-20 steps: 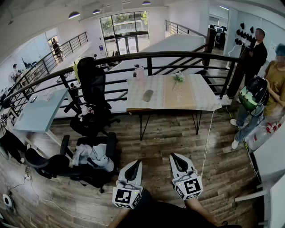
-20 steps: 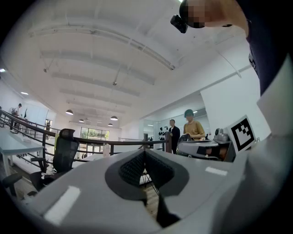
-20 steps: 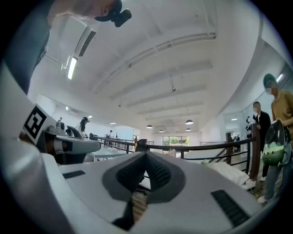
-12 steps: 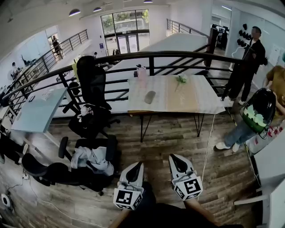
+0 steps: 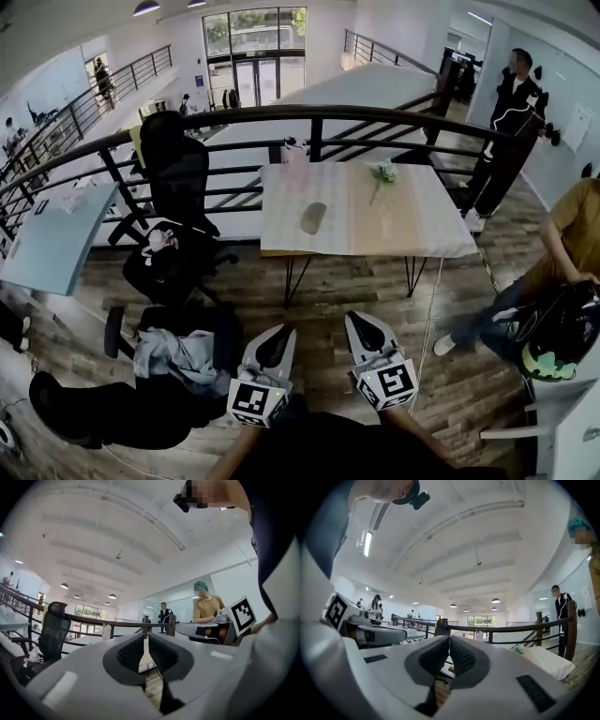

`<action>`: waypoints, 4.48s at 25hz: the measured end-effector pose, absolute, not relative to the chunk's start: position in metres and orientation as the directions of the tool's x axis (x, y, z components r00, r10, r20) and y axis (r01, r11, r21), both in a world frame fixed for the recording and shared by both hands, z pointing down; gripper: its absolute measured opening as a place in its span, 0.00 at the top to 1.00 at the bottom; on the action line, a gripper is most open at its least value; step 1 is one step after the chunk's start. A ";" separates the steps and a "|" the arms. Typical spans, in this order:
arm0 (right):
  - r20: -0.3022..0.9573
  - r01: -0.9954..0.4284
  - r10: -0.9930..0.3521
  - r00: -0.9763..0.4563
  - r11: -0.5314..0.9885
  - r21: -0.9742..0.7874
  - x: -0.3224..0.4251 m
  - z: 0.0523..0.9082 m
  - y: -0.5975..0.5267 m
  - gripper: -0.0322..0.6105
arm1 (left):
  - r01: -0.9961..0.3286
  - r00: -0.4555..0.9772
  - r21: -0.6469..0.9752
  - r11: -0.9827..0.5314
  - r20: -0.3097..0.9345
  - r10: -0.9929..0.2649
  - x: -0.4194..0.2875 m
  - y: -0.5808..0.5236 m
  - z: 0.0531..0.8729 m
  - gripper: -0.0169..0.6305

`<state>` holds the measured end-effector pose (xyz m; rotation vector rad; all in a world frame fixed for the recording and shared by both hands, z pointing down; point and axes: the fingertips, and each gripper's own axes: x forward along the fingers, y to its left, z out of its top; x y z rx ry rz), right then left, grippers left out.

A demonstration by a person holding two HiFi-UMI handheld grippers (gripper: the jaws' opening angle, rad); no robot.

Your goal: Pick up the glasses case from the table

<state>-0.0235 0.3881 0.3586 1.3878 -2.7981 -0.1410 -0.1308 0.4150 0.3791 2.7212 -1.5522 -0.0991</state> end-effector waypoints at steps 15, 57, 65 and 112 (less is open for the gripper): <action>0.115 -0.899 -0.893 -0.435 0.438 0.005 -0.015 0.414 0.280 0.93 | -0.748 0.657 0.110 -0.655 -0.019 -0.754 -0.130 0.279 0.400 0.80; 0.244 -0.708 -0.680 -0.691 0.706 -0.038 0.009 0.495 -0.211 0.93 | -0.899 0.434 0.096 -0.428 0.338 -0.835 -0.083 -0.155 0.530 0.61; 0.314 -0.707 -0.664 -0.679 0.706 -0.035 0.002 0.521 -0.233 0.93 | -0.868 0.480 0.150 -0.473 0.490 -0.727 -0.079 -0.177 0.584 0.59; 0.453 -0.771 -0.672 -0.586 0.635 -0.055 0.015 0.570 -0.244 0.93 | -0.855 0.355 0.151 -0.496 0.867 -0.350 -0.063 -0.184 0.723 0.31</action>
